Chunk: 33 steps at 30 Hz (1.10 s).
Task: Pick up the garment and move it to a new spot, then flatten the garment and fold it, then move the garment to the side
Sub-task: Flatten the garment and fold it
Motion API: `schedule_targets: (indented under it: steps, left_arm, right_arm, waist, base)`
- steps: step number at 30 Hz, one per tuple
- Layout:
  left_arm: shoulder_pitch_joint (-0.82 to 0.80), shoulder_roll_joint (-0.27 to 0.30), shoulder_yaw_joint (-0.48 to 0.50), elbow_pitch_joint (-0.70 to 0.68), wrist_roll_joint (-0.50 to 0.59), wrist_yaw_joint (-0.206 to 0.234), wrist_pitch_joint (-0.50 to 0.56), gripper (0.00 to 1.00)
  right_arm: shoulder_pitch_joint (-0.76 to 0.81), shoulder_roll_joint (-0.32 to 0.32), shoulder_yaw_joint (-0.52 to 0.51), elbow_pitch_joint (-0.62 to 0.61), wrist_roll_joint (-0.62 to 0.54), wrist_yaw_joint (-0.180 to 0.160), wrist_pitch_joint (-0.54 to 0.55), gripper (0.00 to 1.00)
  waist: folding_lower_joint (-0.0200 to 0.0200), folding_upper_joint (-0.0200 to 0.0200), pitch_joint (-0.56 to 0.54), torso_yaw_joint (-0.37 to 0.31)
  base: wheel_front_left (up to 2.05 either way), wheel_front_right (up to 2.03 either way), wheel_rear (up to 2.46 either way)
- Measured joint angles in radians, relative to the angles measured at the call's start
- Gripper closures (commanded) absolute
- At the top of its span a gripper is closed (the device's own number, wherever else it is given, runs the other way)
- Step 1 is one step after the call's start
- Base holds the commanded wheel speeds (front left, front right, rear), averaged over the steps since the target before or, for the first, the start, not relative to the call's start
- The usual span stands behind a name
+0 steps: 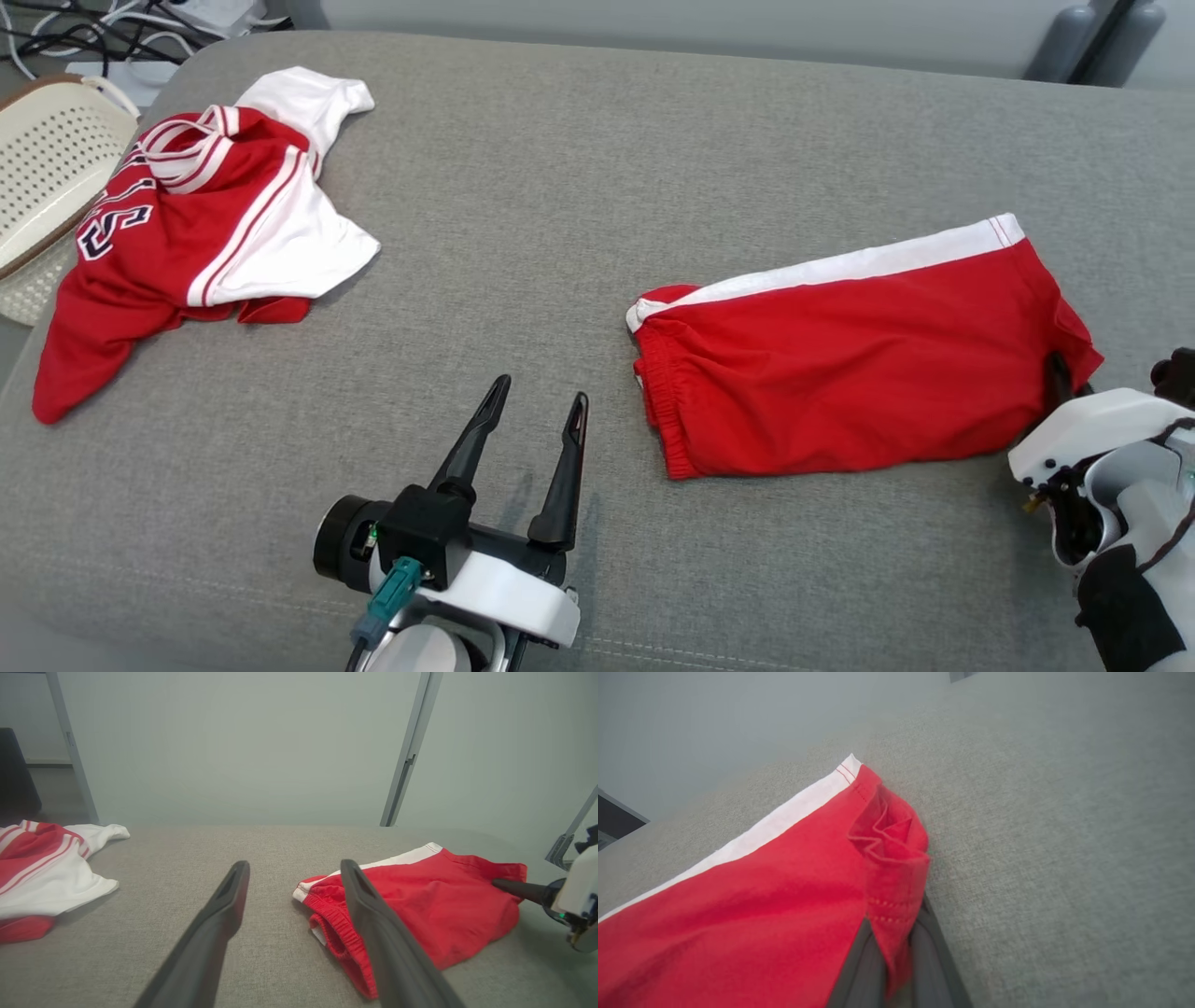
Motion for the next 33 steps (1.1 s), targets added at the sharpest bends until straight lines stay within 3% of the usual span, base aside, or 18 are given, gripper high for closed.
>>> schedule_targets:
  steps: [7,15,29,30,32,33]
  left_arm:
    - [0.001,0.0,0.015,0.0,0.0,0.0,0.0,0.0]
    - [0.005,0.0,0.032,0.019,0.008,0.009,0.0,0.0]
    - [0.025,0.0,0.028,0.047,0.009,0.011,0.0,0.0]
    - [0.026,0.0,0.028,0.048,0.009,0.011,0.0,0.0]
    - [0.029,0.0,0.027,0.05,0.009,0.015,0.0,0.0]
    - [0.032,0.001,0.026,0.051,0.009,0.017,0.0,0.0]
  right_arm:
    - [0.077,0.027,0.005,-0.069,-0.009,0.0,-0.016,1.0]
    - [0.171,0.038,-0.072,-0.182,-0.125,0.0,-0.016,1.0]
    - [0.257,0.088,-0.171,-0.187,-0.234,0.0,-0.016,0.98]
    - [0.26,0.09,-0.176,-0.185,-0.241,0.0,-0.016,0.63]
    - [0.264,0.096,-0.185,-0.185,-0.25,0.0,-0.016,0.43]
    - [0.267,0.098,-0.188,-0.185,-0.254,0.0,-0.016,0.07]
  waist:
    - [0.0,0.0,-0.016,-0.064]
    - [0.0,0.0,-0.036,-0.113]
    - [0.0,0.0,-0.085,-0.13]
    - [0.0,0.0,-0.088,-0.131]
    - [0.0,0.0,-0.096,-0.134]
    - [0.0,0.0,-0.1,-0.136]
  base:
    - [0.0,0.0,0.0]
    - [0.0,0.0,0.0]
    - [0.0,0.0,0.0]
    - [0.0,0.0,0.0]
    - [0.0,0.0,0.0]
    - [0.0,0.0,0.0]
